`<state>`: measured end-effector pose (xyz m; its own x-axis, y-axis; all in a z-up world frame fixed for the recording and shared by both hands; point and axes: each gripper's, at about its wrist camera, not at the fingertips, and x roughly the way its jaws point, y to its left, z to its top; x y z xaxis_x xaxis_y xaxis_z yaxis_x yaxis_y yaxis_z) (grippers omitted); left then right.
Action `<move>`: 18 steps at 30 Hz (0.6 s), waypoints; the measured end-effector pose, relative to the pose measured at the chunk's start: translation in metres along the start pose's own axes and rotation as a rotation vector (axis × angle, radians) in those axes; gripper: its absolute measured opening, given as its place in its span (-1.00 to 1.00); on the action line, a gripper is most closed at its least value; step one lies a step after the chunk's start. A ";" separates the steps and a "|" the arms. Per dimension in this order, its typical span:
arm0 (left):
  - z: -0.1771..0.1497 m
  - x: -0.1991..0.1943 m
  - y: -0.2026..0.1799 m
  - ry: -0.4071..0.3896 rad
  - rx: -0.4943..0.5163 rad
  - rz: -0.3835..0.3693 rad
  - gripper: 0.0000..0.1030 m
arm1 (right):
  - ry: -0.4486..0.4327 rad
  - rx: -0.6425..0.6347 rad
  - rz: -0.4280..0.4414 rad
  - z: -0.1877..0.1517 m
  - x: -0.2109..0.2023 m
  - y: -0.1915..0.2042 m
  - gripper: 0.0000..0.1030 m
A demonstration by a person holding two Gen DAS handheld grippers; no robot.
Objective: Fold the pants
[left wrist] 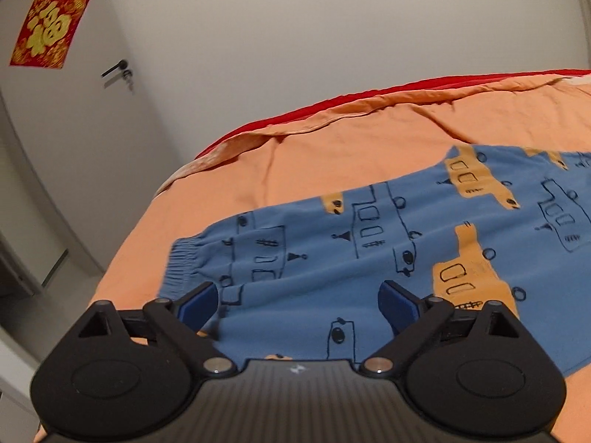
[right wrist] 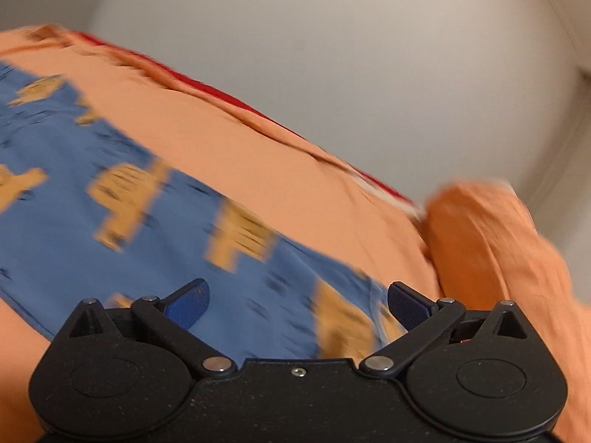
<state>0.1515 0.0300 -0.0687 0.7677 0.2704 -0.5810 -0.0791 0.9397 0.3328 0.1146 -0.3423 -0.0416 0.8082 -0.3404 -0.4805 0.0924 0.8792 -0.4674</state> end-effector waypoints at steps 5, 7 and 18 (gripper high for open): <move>0.041 -0.029 -0.055 -0.079 -0.037 -0.167 0.99 | -0.008 0.289 0.053 -0.023 -0.026 -0.050 0.99; 0.060 -0.038 -0.094 -0.092 -0.038 -0.311 0.99 | -0.013 0.410 0.150 -0.029 -0.035 -0.061 0.99; 0.087 -0.040 -0.291 -0.095 0.291 -0.676 0.99 | 0.187 0.768 0.392 -0.064 -0.024 -0.111 0.74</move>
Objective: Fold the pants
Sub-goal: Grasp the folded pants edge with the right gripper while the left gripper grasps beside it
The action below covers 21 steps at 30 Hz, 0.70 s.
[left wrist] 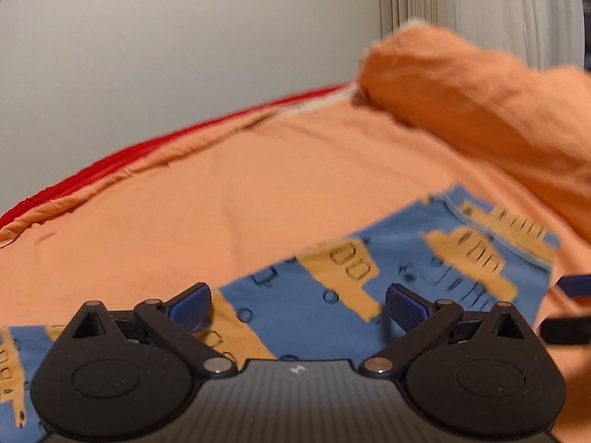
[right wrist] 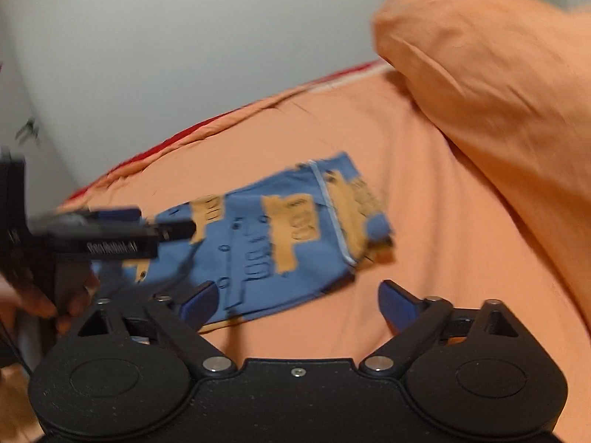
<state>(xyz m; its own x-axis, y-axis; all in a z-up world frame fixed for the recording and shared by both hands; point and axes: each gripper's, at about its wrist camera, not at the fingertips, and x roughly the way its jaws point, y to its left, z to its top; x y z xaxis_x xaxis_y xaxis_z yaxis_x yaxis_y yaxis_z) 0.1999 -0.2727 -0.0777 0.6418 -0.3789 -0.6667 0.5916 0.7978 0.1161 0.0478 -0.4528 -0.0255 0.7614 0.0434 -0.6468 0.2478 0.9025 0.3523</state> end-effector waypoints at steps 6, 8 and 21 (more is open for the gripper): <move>-0.010 0.012 0.001 0.003 -0.035 -0.010 1.00 | -0.043 0.180 0.061 0.009 0.003 -0.035 0.43; -0.009 0.012 0.000 0.005 -0.032 -0.008 1.00 | -0.060 0.231 0.053 0.011 0.007 -0.041 0.23; 0.024 0.001 0.017 0.048 -0.134 -0.094 0.99 | -0.197 -0.098 -0.146 0.006 -0.001 0.004 -0.66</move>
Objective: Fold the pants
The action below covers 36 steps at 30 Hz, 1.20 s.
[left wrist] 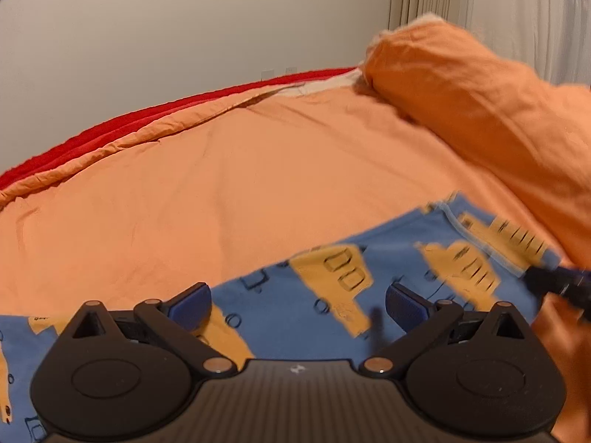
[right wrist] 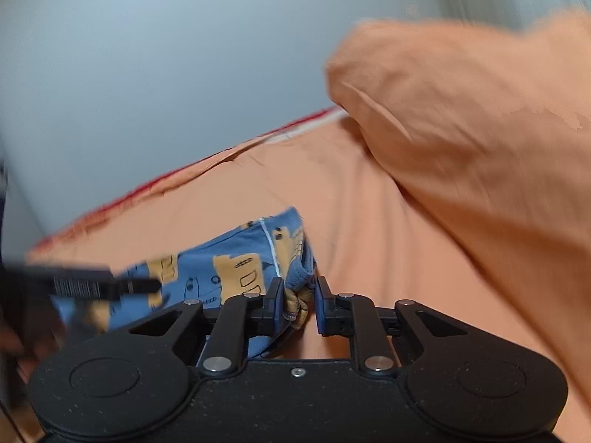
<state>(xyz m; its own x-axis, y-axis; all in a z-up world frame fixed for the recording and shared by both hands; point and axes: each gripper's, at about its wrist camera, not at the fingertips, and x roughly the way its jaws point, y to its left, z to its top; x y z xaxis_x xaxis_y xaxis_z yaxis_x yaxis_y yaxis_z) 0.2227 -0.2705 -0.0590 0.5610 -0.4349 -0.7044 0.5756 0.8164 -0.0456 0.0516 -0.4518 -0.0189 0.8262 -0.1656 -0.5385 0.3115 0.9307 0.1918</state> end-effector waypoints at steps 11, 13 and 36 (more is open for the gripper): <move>0.042 -0.003 -0.018 -0.025 -0.149 -0.409 0.94 | -0.109 -0.669 -0.090 -0.035 -0.007 0.080 -0.71; 0.049 0.008 -0.029 0.015 -0.145 -0.412 0.85 | -0.106 -0.701 -0.085 -0.038 -0.006 0.084 -0.71; 0.046 0.004 -0.024 0.153 -0.258 -0.326 -0.79 | -0.127 -0.775 -0.004 -0.040 -0.022 0.104 -0.72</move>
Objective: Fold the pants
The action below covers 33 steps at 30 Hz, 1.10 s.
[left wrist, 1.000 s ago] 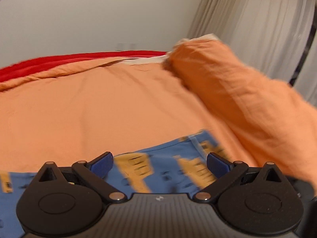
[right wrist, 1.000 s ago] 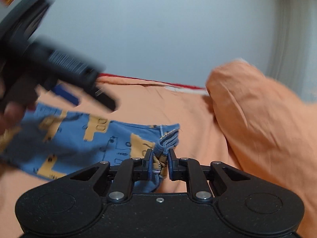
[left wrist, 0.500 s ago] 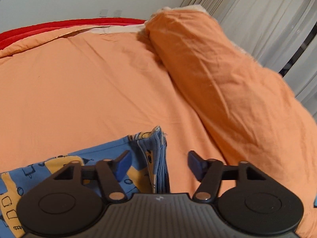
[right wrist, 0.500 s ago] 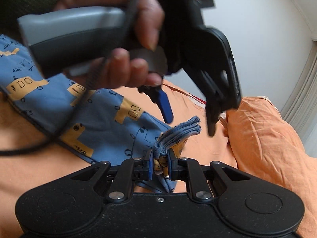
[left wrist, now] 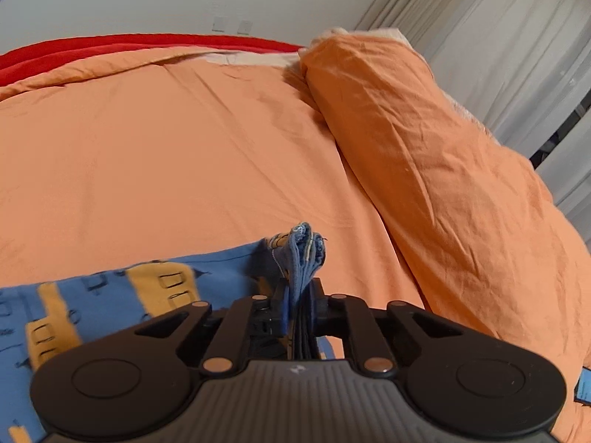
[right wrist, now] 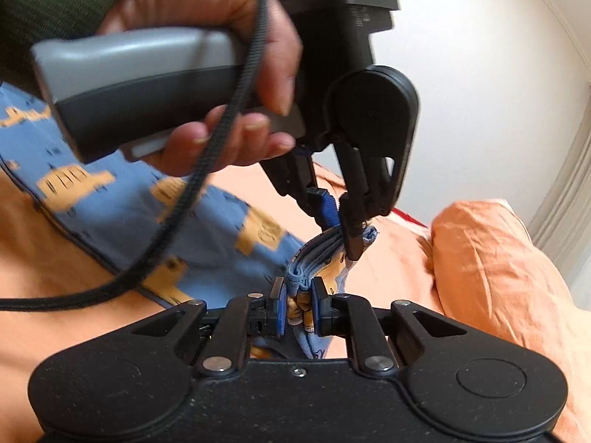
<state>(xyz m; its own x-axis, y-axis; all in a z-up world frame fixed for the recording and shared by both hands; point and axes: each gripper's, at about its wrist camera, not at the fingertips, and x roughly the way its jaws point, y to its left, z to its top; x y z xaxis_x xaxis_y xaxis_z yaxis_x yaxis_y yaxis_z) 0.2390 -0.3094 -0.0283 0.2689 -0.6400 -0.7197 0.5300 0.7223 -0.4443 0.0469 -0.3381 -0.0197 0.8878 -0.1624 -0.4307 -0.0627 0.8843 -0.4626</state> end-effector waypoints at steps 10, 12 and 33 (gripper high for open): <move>-0.017 -0.074 0.062 -0.064 -0.109 0.041 -0.79 | -0.037 0.154 0.216 0.044 -0.013 0.008 -0.72; -0.021 -0.086 0.075 -0.073 -0.125 0.054 -0.80 | -0.038 0.174 0.261 0.051 -0.012 0.013 -0.72; -0.077 -0.097 0.160 -0.070 -0.168 0.195 -0.79 | 0.073 0.119 0.482 0.055 0.036 0.091 -0.71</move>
<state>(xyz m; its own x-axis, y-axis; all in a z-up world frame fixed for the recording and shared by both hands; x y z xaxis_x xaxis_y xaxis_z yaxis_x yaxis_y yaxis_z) 0.2360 -0.1121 -0.0706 0.4110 -0.4968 -0.7644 0.3234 0.8634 -0.3872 0.0982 -0.2394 -0.0350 0.7359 0.2508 -0.6289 -0.4021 0.9092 -0.1079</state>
